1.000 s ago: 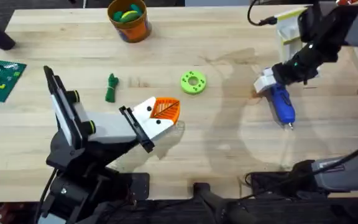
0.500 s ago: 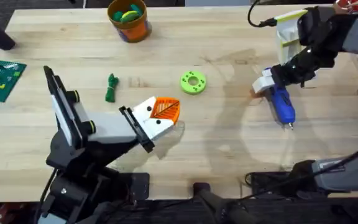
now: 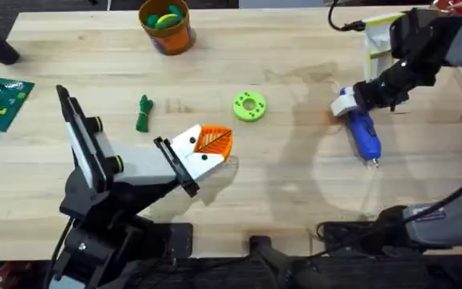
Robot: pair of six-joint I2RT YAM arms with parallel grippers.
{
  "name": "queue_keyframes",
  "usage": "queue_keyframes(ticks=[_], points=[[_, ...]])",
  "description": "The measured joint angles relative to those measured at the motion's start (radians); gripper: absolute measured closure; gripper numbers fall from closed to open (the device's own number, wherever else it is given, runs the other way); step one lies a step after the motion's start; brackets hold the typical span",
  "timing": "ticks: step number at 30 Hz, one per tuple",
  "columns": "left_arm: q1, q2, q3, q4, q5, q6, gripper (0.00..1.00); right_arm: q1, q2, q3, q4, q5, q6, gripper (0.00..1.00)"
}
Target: Pick up the gripper from the table and insert it into the empty holder that is missing its gripper. Then pick up a screw, insert it into the mounting hole, and use the screwdriver to tighten it. Finally, clean up the table by picking up the vegetable and placing it into the bucket.
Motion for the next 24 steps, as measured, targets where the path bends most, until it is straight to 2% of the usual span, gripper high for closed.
queue_keyframes(ticks=[3,6,7,15,24], points=[[0.0,0.0,0.0,0.0,0.0,0.0,0.994,-0.004,0.004,0.003,0.014,0.01,0.008,0.502],[0.0,0.0,0.0,0.0,0.0,0.0,0.994,-0.007,0.015,0.004,0.034,0.039,0.011,0.899],[0.0,0.0,0.0,0.0,0.0,0.0,0.994,-0.008,0.016,0.006,0.036,0.041,0.012,0.96],[0.0,0.0,0.0,0.0,0.0,0.0,0.994,-0.007,0.018,0.01,0.028,0.046,0.011,0.97],[0.0,0.0,0.0,0.0,0.0,0.0,0.994,-0.008,0.026,0.051,-0.095,0.023,0.015,0.97]])
